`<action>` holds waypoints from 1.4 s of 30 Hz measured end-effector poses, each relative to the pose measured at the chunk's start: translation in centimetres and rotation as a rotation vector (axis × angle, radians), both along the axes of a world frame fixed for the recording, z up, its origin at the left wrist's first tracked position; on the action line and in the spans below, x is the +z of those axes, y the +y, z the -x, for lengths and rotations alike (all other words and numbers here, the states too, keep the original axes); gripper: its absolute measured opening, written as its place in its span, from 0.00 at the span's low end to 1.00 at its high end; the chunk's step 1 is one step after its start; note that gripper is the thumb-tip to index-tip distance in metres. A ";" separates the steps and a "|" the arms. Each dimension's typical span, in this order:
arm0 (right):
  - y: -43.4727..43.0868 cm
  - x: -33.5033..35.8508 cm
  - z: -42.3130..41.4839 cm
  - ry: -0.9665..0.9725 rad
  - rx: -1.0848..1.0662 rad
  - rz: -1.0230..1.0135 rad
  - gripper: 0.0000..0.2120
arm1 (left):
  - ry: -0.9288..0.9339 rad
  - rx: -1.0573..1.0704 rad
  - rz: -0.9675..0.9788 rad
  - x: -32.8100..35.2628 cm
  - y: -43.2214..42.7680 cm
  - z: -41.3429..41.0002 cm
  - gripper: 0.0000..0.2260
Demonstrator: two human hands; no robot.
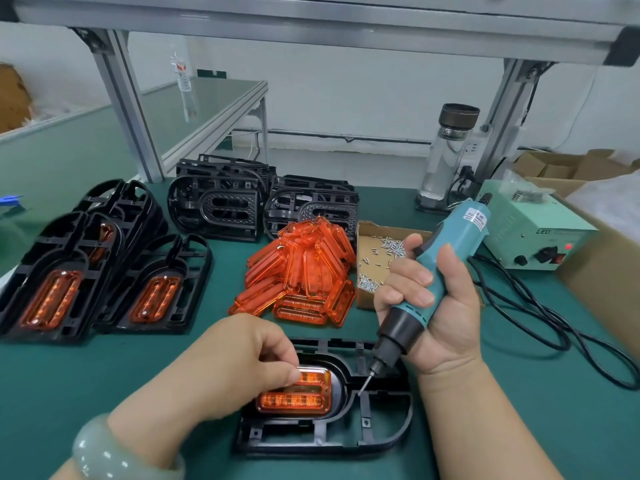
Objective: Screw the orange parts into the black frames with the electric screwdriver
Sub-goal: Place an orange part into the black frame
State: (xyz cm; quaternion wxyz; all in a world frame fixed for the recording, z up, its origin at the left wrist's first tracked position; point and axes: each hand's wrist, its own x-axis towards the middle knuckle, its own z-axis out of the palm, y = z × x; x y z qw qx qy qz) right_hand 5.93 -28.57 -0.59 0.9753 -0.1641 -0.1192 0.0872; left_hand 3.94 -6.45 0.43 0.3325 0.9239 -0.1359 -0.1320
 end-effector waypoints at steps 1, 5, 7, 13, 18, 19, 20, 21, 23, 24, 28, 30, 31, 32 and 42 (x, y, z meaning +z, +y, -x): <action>0.0 0.0 0.0 0.002 -0.002 0.000 0.24 | -0.027 0.013 -0.009 -0.3 0.0 0.1 0.07; 0.1 0.0 0.1 0.008 -0.017 0.017 0.25 | -0.248 0.038 -0.111 -1.0 0.0 0.2 0.04; 0.2 0.0 0.0 0.006 -0.020 0.025 0.24 | -0.311 0.013 -0.136 -1.2 -0.2 0.2 0.03; 0.1 -0.1 0.0 0.011 -0.023 0.026 0.24 | -0.384 -0.018 -0.097 -1.5 -0.3 0.5 0.02; 0.0 -0.1 -0.1 0.007 -0.009 0.007 0.24 | -0.344 -0.173 -0.153 -1.3 0.7 0.7 0.07; 0.0 -0.1 -0.1 0.008 -0.009 0.006 0.24 | -0.343 -0.211 -0.209 -1.3 0.8 0.7 0.09; 0.0 0.0 -0.1 0.008 -0.009 0.009 0.24 | -0.343 -0.233 -0.249 -1.3 0.8 0.7 0.10; 0.0 0.0 -0.1 0.008 -0.011 0.013 0.24 | -0.339 -0.237 -0.266 -1.3 0.7 0.7 0.11; 0.0 0.0 -0.1 0.004 -0.012 0.016 0.24 | -0.340 -0.224 -0.259 -1.3 0.5 0.6 0.10; 0.0 0.0 0.0 0.003 -0.012 0.011 0.24 | -0.341 -0.220 -0.257 -1.4 0.5 0.6 0.10; -0.1 0.0 0.1 -0.006 -0.004 -0.005 0.24 | -0.325 -0.182 -0.230 -1.6 0.3 0.6 0.09; -0.1 0.0 0.1 -0.015 -0.004 -0.003 0.23 | -0.341 -0.165 -0.221 -1.9 -0.2 0.7 0.09; -0.1 0.0 0.0 -0.017 -0.007 0.003 0.23 | -0.352 -0.154 -0.216 -2.0 -0.5 0.8 0.09; -0.2 0.0 0.0 -0.018 -0.012 0.009 0.24 | -0.361 -0.143 -0.211 -2.1 -0.8 0.7 0.09; -0.7 0.1 0.0 -0.017 -0.032 0.007 0.24 | -0.341 -0.144 -0.199 -2.6 -1.3 0.2 0.09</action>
